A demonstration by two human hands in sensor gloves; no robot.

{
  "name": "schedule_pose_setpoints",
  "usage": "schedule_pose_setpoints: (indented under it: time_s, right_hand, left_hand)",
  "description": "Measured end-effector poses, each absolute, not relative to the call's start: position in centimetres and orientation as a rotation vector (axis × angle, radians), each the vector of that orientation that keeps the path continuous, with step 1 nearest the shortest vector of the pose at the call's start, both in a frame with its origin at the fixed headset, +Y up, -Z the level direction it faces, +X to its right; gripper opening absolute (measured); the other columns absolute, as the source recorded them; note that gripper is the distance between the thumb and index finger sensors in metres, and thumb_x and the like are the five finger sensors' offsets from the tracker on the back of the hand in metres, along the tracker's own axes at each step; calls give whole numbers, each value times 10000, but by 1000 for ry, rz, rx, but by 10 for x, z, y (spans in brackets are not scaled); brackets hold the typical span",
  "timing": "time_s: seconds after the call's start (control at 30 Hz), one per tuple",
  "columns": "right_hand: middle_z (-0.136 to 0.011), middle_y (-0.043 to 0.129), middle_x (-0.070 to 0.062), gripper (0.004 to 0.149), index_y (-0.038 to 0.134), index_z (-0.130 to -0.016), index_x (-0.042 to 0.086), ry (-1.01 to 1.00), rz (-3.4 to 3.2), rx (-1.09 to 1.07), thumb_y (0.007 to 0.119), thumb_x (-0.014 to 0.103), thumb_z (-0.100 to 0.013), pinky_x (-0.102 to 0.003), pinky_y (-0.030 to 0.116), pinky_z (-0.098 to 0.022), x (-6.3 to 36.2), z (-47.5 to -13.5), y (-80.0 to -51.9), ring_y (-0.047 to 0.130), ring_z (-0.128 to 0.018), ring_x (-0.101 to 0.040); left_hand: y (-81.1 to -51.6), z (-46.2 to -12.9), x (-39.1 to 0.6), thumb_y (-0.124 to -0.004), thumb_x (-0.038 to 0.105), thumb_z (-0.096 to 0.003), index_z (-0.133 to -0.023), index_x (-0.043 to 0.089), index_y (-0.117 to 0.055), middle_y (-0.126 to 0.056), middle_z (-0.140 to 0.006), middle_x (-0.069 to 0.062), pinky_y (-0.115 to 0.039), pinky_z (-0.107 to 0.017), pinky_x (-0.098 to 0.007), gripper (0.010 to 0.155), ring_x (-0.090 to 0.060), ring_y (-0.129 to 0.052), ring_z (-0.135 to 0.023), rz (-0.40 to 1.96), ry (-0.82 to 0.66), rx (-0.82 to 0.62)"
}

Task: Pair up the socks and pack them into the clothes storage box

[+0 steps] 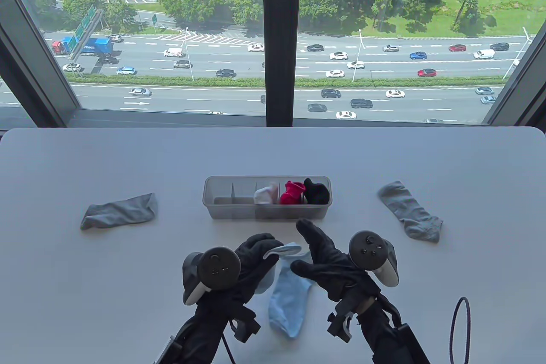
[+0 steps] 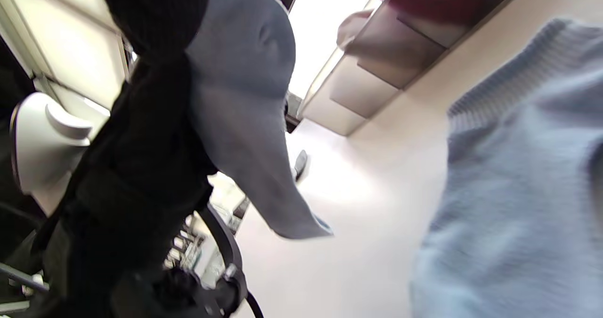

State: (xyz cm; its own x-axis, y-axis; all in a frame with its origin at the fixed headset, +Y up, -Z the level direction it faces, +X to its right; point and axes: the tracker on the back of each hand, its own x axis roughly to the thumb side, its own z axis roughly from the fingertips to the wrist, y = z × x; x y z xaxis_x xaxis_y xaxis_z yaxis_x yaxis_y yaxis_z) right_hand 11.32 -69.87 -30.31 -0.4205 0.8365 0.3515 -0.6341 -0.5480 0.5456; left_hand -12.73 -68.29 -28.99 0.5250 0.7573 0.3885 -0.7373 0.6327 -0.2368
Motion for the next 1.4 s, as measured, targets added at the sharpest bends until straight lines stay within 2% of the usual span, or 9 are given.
schedule_pose_setpoints:
  time_s: [0.07,0.13,0.23,0.53,0.77,0.9,1.0,1.17,1.4]
  right_hand:
    - [-1194,365,-245,640,420,-1098,272,159,2083,650,762,383,-568,-708,431,-714,112,-300,-692,381,-1036,-561]
    - [-814,932,-113,412,707,-939,180,75,1925,438,776,340,-566,-515,754,-611,117,-301,-690,913,-759,-325]
    - [-639,972,-107,418,726,-925,88,143,2087,283,790,302,-571,-459,821,-448,125,-306,-705,975,-518,-260]
    - [-629,916,-68,717,504,-1046,-100,559,2725,-94,792,320,-542,-433,806,-438,97,-326,-767,930,-470,-212]
    - [-621,876,-68,474,644,-970,114,608,2796,38,783,320,-567,-445,772,-472,92,-321,-768,894,-484,-216]
    - [-679,891,-78,455,650,-962,175,422,2549,212,790,312,-551,-471,760,-531,96,-314,-753,904,-569,-243]
    - [-738,888,-46,456,629,-969,237,322,2450,371,782,331,-550,-467,749,-585,86,-307,-730,899,-646,-238]
    - [-753,896,-32,476,620,-984,250,100,2453,428,784,331,-544,-462,752,-612,86,-296,-714,905,-672,-225]
    - [-837,908,-27,397,764,-905,275,28,2341,622,817,336,-516,-496,721,-658,100,-292,-688,876,-794,-277]
  left_hand:
    - [-684,-292,-122,-605,307,-612,-944,121,-739,-965,-780,-146,-858,-492,-536,403,-302,-1046,-553,1022,-464,-140]
    - [-691,-297,-114,-606,300,-611,-960,135,-711,-993,-714,-120,-900,-417,-490,400,-251,-1076,-463,1053,-392,-333]
    - [-706,-304,-103,-642,258,-606,-999,98,-663,-962,-788,-161,-905,-416,-493,424,-263,-1083,-477,1061,-243,-472]
    - [-772,-321,-76,-670,250,-592,-968,84,-688,-979,-719,-98,-932,-387,-456,411,-216,-1101,-441,605,-30,-624]
    - [-756,-312,-85,-700,343,-580,-1047,61,-575,-886,-867,-205,-864,-448,-543,559,-340,-1054,-538,614,-48,-703]
    - [-717,-310,-107,-688,467,-556,-1143,143,-381,-491,-1155,-234,-519,-731,-700,738,-499,-609,-1022,583,-196,-385]
    - [-718,-315,-117,-632,562,-559,-1165,120,-181,-206,-1222,-258,-320,-754,-749,875,-524,-277,-1131,753,-309,-561]
    - [-717,-321,-131,-671,328,-589,-942,89,-705,-892,-887,-190,-739,-618,-613,428,-407,-952,-750,968,-257,-536]
    - [-696,-318,-152,-684,259,-586,-984,118,-644,-966,-811,-153,-782,-590,-586,425,-370,-1015,-683,973,-109,-152]
